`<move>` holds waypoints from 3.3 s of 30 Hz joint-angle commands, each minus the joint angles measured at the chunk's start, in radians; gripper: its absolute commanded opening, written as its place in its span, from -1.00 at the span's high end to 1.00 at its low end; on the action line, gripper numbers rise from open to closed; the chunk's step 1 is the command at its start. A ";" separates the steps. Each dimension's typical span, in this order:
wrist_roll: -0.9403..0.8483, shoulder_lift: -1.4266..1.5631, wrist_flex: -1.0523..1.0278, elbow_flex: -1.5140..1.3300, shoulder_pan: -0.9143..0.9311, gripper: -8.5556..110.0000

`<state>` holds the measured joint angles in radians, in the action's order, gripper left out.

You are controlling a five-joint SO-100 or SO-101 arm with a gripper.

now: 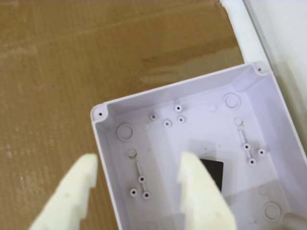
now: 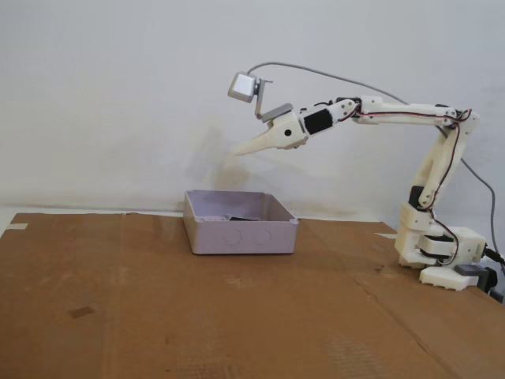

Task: Grasp a block and put it in the box.

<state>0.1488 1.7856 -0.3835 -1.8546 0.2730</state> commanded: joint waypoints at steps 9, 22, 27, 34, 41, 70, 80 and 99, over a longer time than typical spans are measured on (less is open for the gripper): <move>-0.003 0.160 0.015 0.040 -0.066 0.54; -0.011 0.276 -0.121 0.040 -0.098 0.80; -0.011 0.333 -0.184 0.040 -0.098 0.86; -0.011 0.405 -0.295 0.038 -0.098 0.85; -0.011 0.492 -0.302 -0.077 -0.121 0.85; -0.009 1.135 -0.299 -0.770 -0.163 0.85; -0.009 1.315 -0.299 -0.950 -0.207 0.85; -0.005 1.519 -0.305 -1.146 -0.255 0.85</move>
<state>0.1488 3.2490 -0.6949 -3.0143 0.0153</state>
